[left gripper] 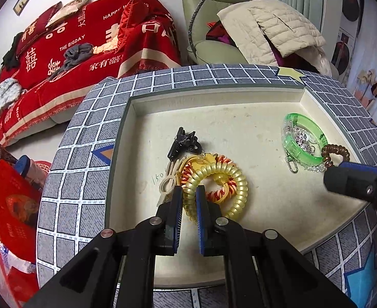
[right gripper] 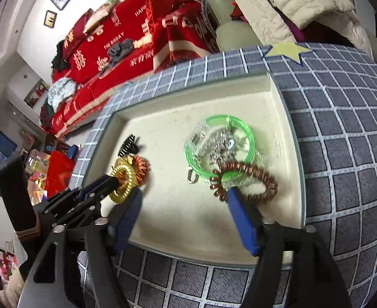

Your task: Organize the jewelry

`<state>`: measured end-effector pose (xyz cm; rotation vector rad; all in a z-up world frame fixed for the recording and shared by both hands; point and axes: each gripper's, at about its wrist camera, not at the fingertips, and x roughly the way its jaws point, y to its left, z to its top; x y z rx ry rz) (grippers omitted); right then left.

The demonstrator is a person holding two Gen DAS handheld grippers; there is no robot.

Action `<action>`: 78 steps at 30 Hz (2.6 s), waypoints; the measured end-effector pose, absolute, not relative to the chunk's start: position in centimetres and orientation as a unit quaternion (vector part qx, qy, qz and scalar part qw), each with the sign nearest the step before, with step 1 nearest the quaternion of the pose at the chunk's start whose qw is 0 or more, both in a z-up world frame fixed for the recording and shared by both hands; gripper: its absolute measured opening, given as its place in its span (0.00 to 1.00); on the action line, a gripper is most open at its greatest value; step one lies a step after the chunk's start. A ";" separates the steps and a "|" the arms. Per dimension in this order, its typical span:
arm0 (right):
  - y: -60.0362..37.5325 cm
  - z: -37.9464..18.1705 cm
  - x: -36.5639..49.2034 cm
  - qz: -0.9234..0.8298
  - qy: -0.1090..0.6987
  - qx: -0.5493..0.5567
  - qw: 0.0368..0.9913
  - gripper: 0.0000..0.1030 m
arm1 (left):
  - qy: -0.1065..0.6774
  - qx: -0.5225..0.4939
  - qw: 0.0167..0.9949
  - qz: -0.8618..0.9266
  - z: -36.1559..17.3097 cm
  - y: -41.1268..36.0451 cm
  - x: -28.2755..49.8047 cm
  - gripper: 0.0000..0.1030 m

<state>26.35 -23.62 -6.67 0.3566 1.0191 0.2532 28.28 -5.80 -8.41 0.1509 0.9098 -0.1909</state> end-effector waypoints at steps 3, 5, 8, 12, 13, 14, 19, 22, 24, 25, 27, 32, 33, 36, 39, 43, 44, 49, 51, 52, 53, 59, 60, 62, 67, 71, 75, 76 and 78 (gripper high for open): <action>-23.5 -7.0 26.6 0.120 0.501 0.169 0.840 0.77 | 0.440 0.072 0.891 -0.090 -8.4 -5.8 28.3 0.30; -23.8 -7.1 26.6 0.130 0.506 0.196 0.830 0.78 | 0.441 0.065 0.891 -0.090 -8.3 -5.6 28.2 0.30; -24.7 -6.6 26.2 0.132 0.491 0.231 0.830 0.78 | 0.440 0.054 0.892 -0.091 -8.1 -5.3 28.2 0.30; -25.0 -5.5 25.5 0.118 0.470 0.218 0.847 0.78 | 0.441 0.048 0.891 -0.094 -8.0 -5.0 28.1 0.30; -25.0 -5.2 25.4 0.114 0.464 0.215 0.851 0.78 | 0.444 0.042 0.890 -0.098 -7.9 -4.9 28.2 0.30; -25.0 -5.0 25.3 0.113 0.461 0.216 0.853 0.78 | 0.445 0.039 0.889 -0.099 -7.9 -4.9 28.2 0.30; -25.1 -4.0 24.8 0.112 0.447 0.212 0.861 0.78 | 0.438 0.033 0.892 -0.105 -7.3 -4.8 28.0 0.30; -25.0 -3.6 24.4 0.113 0.443 0.205 0.865 0.78 | 0.432 0.017 0.894 -0.118 -6.7 -4.6 27.7 0.30; -24.9 -3.5 24.2 0.110 0.440 0.201 0.868 0.78 | 0.429 0.016 0.896 -0.117 -6.4 -4.6 27.7 0.30; -24.9 -3.5 24.2 0.111 0.440 0.201 0.868 0.78 | 0.428 0.016 0.896 -0.116 -6.3 -4.6 27.7 0.30; -25.0 -3.4 24.0 0.110 0.440 0.203 0.868 0.78 | 0.431 0.016 0.895 -0.113 -6.3 -4.6 27.8 0.30; -25.1 -3.0 23.7 0.100 0.434 0.193 0.874 0.78 | 0.425 0.010 0.899 -0.108 -5.9 -4.1 27.7 0.31; -25.2 -2.9 23.6 0.096 0.432 0.192 0.876 0.78 | 0.424 0.009 0.899 -0.108 -5.8 -4.1 27.6 0.31; -25.6 -2.7 23.4 0.088 0.428 0.189 0.879 0.78 | 0.418 0.010 0.904 -0.094 -5.3 -3.9 27.4 1.00; -25.6 -2.4 23.0 0.069 0.424 0.165 0.888 0.78 | 0.389 0.014 0.917 -0.087 -5.0 -3.9 27.9 1.00; -25.2 -2.3 22.3 0.039 0.419 0.131 0.898 0.80 | 0.379 0.022 0.922 -0.078 -5.2 -3.9 28.7 1.00; -25.2 -2.4 22.2 0.032 0.416 0.126 0.900 0.81 | 0.377 0.022 0.923 -0.077 -5.3 -3.9 28.7 1.00; -25.2 -1.7 19.9 -0.009 0.368 0.105 0.924 1.00 | 0.365 0.022 0.929 -0.066 -5.4 -3.5 28.0 1.00; -25.0 -1.4 19.1 -0.011 0.351 0.100 0.931 1.00 | 0.361 0.017 0.930 -0.064 -4.8 -2.8 26.5 1.00; -24.9 -1.3 18.8 -0.016 0.347 0.094 0.933 1.00 | 0.360 0.015 0.931 -0.063 -4.7 -2.7 26.1 1.00; -24.8 -1.3 18.6 -0.019 0.347 0.089 0.934 1.00 | 0.359 0.014 0.931 -0.060 -4.7 -2.6 25.6 1.00; -23.3 -0.8 16.4 -0.027 0.338 0.047 0.940 1.00 | 0.332 0.025 0.942 -0.044 -3.6 -2.6 21.7 1.00; -23.0 -0.8 16.1 -0.028 0.336 0.041 0.940 1.00 | 0.328 0.029 0.943 -0.041 -3.6 -2.6 20.8 1.00; -22.4 -0.7 15.4 -0.031 0.334 0.029 0.942 1.00 | 0.324 0.035 0.945 -0.036 -3.5 -2.7 20.1 1.00; -21.4 -0.6 13.7 -0.041 0.326 0.014 0.944 1.00 | 0.329 0.025 0.943 -0.037 -4.3 -2.2 17.5 1.00; -21.0 -0.6 12.6 -0.059 0.313 -0.005 0.948 1.00 | 0.332 0.021 0.943 -0.029 -4.6 -1.9 16.4 1.00; -21.0 -0.4 11.7 -0.066 0.309 -0.006 0.949 1.00 | 0.326 0.026 0.945 -0.021 -4.2 -1.9 15.0 1.00; -21.2 -0.4 11.6 -0.067 0.310 -0.003 0.948 1.00 | 0.326 0.027 0.945 -0.022 -4.0 -2.0 15.3 1.00; -21.3 -0.3 11.5 -0.067 0.311 0.000 0.948 1.00 | 0.325 0.024 0.945 -0.024 -3.7 -1.9 15.2 1.00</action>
